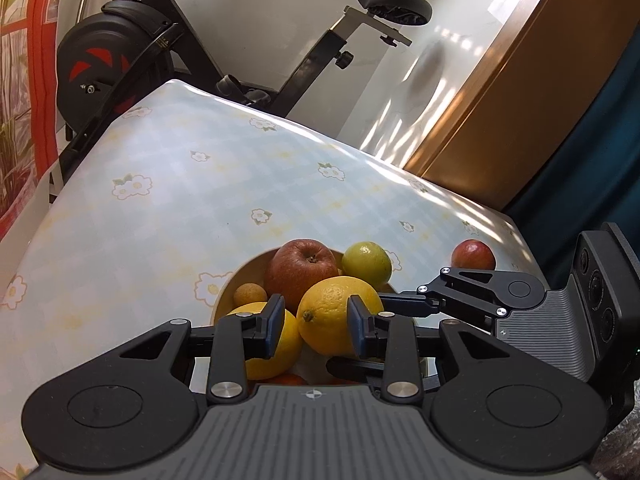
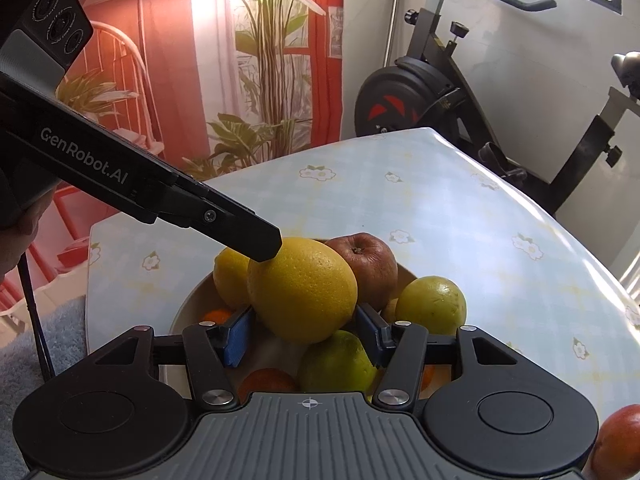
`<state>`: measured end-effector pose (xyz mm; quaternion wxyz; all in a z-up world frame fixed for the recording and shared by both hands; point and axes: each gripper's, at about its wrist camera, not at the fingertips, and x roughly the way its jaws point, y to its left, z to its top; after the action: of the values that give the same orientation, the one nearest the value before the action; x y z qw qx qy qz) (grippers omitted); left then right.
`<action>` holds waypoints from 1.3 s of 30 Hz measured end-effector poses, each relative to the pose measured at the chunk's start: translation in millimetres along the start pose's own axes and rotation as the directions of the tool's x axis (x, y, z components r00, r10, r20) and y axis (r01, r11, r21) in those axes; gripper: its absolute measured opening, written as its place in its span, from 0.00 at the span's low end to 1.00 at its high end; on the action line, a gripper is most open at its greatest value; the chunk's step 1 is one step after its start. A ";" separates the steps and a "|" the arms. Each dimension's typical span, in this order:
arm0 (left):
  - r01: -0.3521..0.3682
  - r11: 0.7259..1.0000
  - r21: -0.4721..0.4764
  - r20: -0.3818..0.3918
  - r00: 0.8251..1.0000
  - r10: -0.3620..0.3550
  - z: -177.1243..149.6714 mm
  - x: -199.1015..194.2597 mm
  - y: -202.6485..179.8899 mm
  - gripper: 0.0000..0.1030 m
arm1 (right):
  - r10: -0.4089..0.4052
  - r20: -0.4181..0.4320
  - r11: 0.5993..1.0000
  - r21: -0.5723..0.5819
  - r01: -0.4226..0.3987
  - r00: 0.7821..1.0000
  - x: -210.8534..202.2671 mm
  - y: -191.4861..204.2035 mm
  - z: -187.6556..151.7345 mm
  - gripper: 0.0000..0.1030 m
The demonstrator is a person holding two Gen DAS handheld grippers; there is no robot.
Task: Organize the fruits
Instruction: 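Open the left gripper and lift it away from the plate, then move the left gripper down to the red apple on the table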
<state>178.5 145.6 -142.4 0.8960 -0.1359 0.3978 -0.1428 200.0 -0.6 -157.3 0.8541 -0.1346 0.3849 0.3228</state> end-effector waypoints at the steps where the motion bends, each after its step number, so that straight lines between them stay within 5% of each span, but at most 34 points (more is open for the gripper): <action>1: -0.010 1.000 0.003 -0.001 1.000 0.010 -0.4 -0.8 -0.2 0.34 | -0.002 0.002 1.000 0.001 0.002 1.000 -1.3 -0.4 -0.5 0.50; 28: -0.200 0.973 0.119 0.087 0.978 0.190 5.5 -19.2 -46.2 0.35 | -0.114 0.147 0.980 0.182 0.086 0.983 -74.9 -54.7 -42.4 0.52; 39: -0.187 0.970 0.156 0.108 0.979 0.172 20.5 12.5 -85.5 0.36 | -0.230 0.155 0.942 0.284 0.180 0.961 -109.2 -109.6 -94.2 0.52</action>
<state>189.3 64.8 -107.1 0.9311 -0.0312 0.3529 -0.0871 164.0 -177.4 -140.9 0.9255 -0.0270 0.3275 0.1881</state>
